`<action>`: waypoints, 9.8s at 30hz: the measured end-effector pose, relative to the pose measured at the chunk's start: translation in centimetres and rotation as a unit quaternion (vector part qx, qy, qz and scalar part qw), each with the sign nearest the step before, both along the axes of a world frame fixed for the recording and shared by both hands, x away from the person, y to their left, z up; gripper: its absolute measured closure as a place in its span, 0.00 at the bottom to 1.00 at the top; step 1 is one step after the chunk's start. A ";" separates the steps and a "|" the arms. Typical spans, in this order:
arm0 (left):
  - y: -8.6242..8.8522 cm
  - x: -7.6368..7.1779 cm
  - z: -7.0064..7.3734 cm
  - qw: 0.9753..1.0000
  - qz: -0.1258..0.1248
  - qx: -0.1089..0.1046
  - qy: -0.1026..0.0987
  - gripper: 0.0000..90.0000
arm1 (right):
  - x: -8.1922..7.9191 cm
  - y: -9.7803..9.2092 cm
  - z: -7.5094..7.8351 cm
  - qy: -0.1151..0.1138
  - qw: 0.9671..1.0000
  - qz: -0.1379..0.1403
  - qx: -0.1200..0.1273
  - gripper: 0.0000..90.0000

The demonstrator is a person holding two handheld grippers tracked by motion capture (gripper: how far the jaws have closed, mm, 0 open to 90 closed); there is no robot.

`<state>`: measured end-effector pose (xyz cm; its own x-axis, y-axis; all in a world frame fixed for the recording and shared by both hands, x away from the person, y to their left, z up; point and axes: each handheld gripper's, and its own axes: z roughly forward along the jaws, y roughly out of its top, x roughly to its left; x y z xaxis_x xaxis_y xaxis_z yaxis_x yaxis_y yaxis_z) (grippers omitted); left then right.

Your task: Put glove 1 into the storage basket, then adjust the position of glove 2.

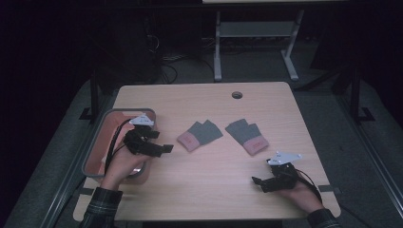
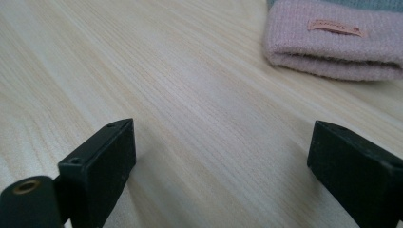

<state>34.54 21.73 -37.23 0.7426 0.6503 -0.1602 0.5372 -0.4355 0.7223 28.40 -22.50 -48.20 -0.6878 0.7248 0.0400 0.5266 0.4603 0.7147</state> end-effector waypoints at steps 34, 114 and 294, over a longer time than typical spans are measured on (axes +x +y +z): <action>-6.8 -4.2 -8.0 0.994 -0.081 0.076 0.009 0.16 | 0.0 0.0 0.0 0.000 1.000 0.001 0.000 0.10; -5.2 -5.0 -10.5 0.993 -0.081 0.058 -0.061 0.13 | -0.2 1.3 2.6 0.023 0.998 0.066 -0.010 1.00; -8.3 -3.0 -6.9 0.997 -0.034 0.064 0.042 0.92 | 3.5 -5.1 -0.1 -0.007 0.996 -0.094 0.000 0.15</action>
